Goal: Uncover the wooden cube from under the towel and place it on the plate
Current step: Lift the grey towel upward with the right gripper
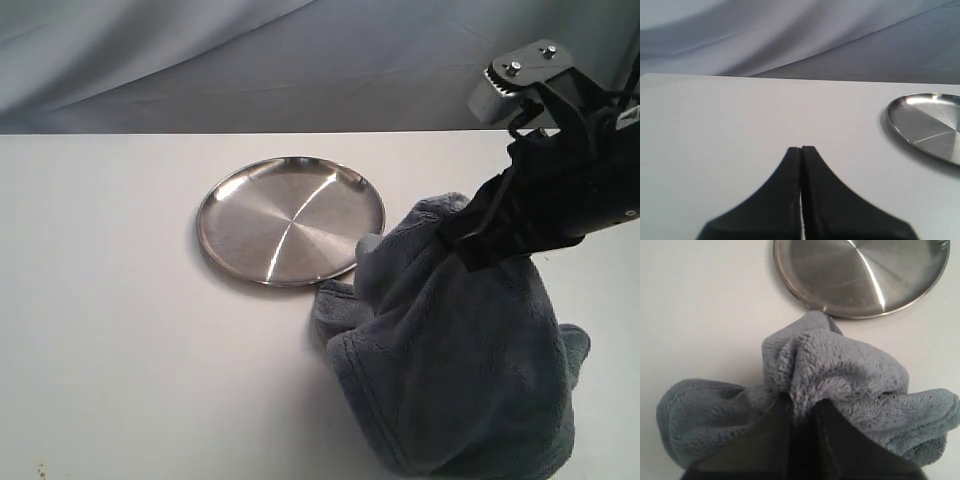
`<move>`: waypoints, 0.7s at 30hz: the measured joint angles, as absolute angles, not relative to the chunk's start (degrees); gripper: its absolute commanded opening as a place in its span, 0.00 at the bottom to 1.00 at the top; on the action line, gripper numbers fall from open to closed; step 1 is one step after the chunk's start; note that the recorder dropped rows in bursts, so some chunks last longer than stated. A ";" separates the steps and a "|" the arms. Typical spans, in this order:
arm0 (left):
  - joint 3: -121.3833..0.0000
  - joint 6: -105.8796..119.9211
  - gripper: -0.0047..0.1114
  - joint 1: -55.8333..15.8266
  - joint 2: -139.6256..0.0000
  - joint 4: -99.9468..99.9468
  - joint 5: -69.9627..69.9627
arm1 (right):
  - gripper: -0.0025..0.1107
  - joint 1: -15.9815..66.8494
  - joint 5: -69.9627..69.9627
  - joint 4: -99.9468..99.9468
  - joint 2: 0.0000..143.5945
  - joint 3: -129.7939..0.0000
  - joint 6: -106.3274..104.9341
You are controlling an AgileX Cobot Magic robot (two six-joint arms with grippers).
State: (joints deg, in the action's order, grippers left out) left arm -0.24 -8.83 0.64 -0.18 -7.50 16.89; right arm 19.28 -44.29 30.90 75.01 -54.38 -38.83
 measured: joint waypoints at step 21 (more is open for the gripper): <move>-0.24 -8.83 0.04 0.64 -0.18 -7.50 16.89 | 0.02 19.28 -34.68 30.90 59.64 -54.38 -40.30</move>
State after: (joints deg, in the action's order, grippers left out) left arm -0.24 -8.83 0.64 -0.18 -7.50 16.89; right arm 19.28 -34.68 30.90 59.64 -54.38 -40.30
